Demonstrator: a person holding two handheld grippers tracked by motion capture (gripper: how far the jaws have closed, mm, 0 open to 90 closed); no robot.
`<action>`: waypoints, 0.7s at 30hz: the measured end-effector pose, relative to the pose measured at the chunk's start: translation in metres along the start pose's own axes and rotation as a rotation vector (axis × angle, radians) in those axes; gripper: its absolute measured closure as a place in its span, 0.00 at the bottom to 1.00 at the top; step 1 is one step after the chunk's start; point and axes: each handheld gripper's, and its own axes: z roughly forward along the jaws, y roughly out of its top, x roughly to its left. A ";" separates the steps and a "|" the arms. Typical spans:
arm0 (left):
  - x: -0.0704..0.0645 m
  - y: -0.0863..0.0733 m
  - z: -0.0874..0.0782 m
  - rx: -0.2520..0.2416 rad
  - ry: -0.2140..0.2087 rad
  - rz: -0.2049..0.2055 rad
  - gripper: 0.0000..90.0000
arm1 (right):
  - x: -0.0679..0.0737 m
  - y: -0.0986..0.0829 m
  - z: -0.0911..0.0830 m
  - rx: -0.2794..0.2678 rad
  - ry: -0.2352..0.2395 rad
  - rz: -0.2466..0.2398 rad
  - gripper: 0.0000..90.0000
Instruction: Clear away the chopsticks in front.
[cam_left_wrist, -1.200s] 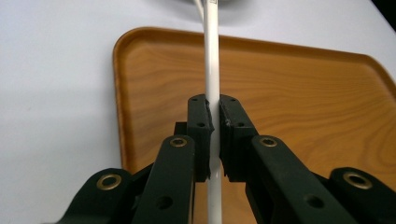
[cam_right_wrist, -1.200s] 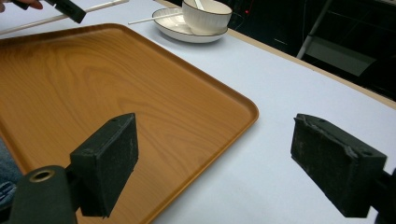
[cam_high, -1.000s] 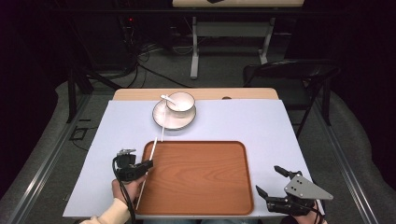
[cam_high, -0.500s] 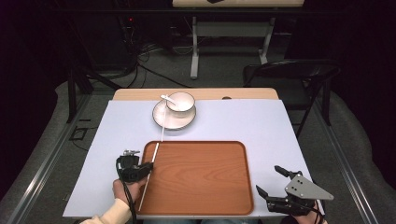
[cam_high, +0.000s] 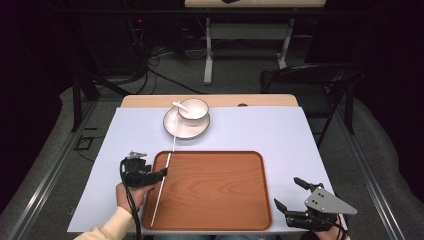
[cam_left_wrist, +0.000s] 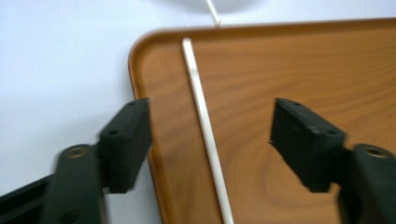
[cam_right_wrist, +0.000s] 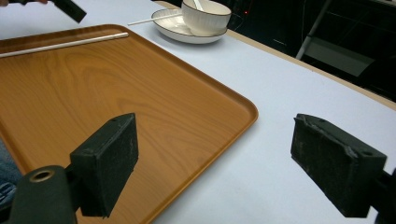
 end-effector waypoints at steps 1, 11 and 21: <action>0.002 0.007 -0.002 -0.017 0.003 0.011 0.29 | 0.000 0.000 0.000 0.001 0.000 0.003 0.16; 0.012 0.070 0.001 -0.048 0.022 0.082 0.12 | 0.000 0.000 0.000 0.004 0.002 -0.002 0.16; 0.013 0.114 0.032 0.010 0.038 0.097 0.02 | -0.001 0.000 0.001 0.005 0.005 -0.001 0.16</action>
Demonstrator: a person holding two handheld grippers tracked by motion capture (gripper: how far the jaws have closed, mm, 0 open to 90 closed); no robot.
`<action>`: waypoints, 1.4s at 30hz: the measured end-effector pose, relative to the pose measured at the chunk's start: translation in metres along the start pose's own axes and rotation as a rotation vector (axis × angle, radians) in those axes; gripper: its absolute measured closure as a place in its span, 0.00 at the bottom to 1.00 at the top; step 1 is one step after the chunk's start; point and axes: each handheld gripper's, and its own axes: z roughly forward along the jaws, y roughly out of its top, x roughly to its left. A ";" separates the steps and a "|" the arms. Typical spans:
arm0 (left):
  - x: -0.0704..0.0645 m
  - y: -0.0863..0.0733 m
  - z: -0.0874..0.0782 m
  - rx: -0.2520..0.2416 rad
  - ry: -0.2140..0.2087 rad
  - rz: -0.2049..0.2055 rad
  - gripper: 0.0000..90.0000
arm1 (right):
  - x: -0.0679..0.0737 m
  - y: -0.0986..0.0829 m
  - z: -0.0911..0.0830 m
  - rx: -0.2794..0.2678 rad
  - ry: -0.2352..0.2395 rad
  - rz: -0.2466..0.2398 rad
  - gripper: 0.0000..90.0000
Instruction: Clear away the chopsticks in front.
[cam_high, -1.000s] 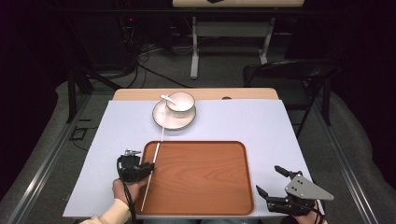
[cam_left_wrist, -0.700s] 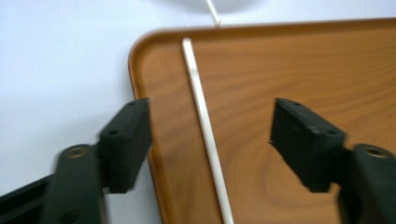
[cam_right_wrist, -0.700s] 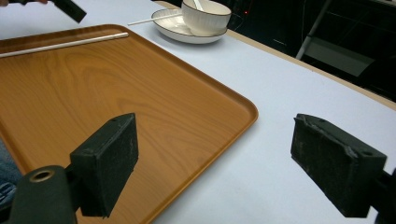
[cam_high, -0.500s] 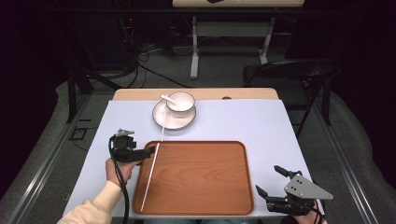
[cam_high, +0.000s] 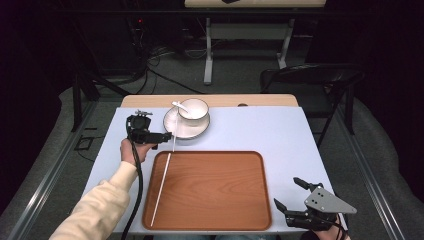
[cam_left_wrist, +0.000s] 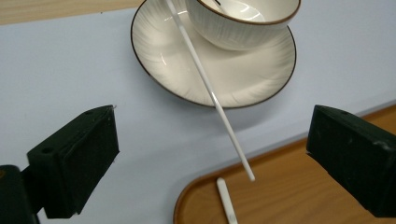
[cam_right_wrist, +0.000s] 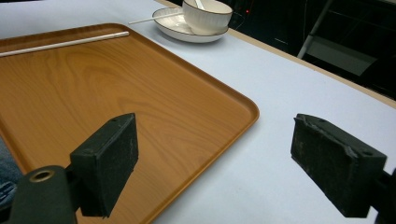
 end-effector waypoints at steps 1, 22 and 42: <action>0.000 0.003 0.003 0.009 -0.002 -0.002 0.01 | 0.000 0.000 0.000 0.002 0.001 -0.001 0.16; 0.008 0.032 0.067 0.097 0.018 -0.029 0.11 | 0.000 0.000 0.001 0.004 0.004 0.001 0.16; 0.021 0.043 0.103 0.135 0.040 -0.101 0.54 | 0.000 0.000 0.000 0.001 0.004 0.001 0.16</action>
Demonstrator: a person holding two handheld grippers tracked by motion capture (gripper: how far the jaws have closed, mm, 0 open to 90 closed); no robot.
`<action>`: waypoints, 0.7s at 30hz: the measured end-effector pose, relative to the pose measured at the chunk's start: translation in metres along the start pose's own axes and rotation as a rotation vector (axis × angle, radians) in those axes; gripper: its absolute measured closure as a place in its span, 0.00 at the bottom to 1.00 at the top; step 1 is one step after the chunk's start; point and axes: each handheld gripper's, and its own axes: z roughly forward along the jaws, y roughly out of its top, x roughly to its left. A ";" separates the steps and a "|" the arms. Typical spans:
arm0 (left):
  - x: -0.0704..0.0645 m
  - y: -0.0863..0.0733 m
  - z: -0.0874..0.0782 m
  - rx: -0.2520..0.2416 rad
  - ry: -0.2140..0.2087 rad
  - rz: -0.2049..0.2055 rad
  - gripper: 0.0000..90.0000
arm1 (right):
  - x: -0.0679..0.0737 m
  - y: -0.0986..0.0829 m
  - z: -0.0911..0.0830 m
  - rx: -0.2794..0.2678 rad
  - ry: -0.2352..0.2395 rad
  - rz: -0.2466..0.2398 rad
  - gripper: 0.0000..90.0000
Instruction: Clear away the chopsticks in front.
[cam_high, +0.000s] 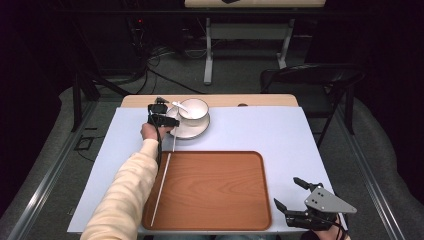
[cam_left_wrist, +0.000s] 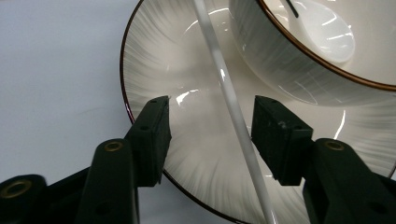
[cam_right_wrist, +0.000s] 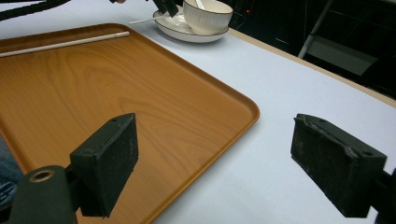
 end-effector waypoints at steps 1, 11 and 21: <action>0.000 0.000 0.001 0.003 -0.004 -0.005 0.55 | 0.000 0.000 0.000 -0.001 -0.001 0.001 0.16; 0.000 0.002 0.011 0.023 -0.001 -0.027 0.69 | 0.000 0.000 0.000 -0.001 -0.001 0.005 0.16; 0.001 0.000 0.017 0.018 0.028 -0.078 0.86 | 0.000 0.000 -0.001 -0.004 -0.001 0.005 0.16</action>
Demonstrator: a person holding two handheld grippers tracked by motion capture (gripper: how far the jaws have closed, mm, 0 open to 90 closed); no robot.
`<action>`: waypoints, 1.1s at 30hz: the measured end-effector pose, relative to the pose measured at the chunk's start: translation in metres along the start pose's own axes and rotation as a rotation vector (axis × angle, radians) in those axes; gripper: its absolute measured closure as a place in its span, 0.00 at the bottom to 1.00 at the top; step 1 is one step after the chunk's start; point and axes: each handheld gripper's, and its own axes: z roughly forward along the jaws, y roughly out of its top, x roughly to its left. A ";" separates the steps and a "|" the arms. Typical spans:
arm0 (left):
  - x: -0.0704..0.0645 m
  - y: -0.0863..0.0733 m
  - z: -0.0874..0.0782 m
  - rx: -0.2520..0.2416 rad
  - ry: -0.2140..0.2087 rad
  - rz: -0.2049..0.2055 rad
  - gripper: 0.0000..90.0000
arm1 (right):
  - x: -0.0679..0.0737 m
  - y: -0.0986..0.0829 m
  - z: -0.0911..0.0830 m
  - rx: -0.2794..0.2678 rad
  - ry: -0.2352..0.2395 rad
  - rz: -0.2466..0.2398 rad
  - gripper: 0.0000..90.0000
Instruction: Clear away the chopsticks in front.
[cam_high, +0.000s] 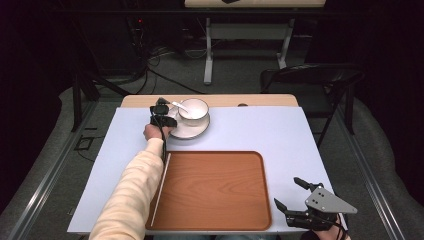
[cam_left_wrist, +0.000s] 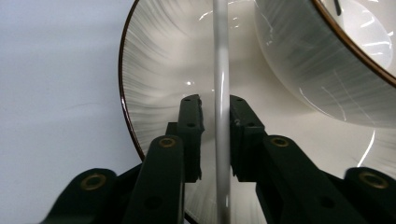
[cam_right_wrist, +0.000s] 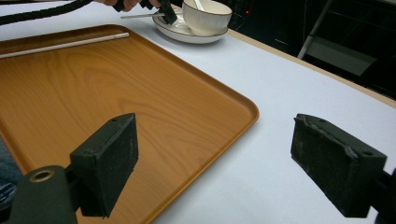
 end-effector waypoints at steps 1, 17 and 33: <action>0.001 0.000 0.000 0.000 0.005 0.000 0.88 | 0.000 0.000 0.000 -0.001 0.000 0.000 0.16; 0.015 0.001 -0.018 -0.050 -0.021 -0.047 0.94 | 0.000 0.000 0.000 -0.001 -0.001 0.001 0.16; 0.011 -0.002 -0.061 -0.114 -0.049 -0.019 0.94 | 0.000 0.000 0.000 -0.002 -0.002 0.000 0.16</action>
